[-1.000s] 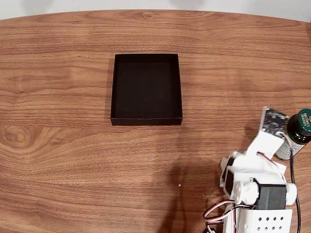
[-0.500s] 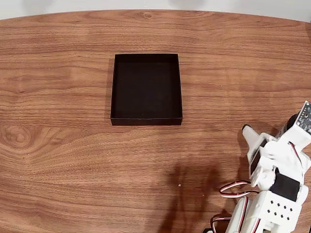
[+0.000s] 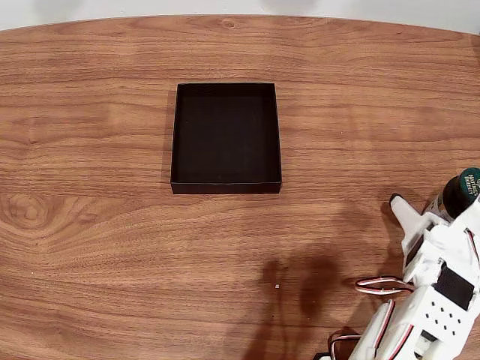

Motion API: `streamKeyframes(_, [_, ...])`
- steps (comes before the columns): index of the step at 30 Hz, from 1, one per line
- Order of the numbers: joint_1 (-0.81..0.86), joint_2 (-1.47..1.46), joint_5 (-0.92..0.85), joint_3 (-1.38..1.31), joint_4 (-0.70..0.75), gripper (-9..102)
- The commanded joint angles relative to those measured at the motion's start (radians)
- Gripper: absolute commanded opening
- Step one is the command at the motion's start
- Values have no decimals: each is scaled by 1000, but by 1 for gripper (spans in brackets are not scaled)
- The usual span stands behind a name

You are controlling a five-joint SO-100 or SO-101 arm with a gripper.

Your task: Pick up the pill bottle and place it in the black box.

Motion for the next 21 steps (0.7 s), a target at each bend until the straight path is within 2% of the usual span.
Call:
streamKeyframes(1, [54, -43, 23, -18, -41, 41])
streamKeyframes(7, [89, -109, 18, -18, -155, 41])
streamKeyframes(21, [91, -176, 5, -25, -225, 41])
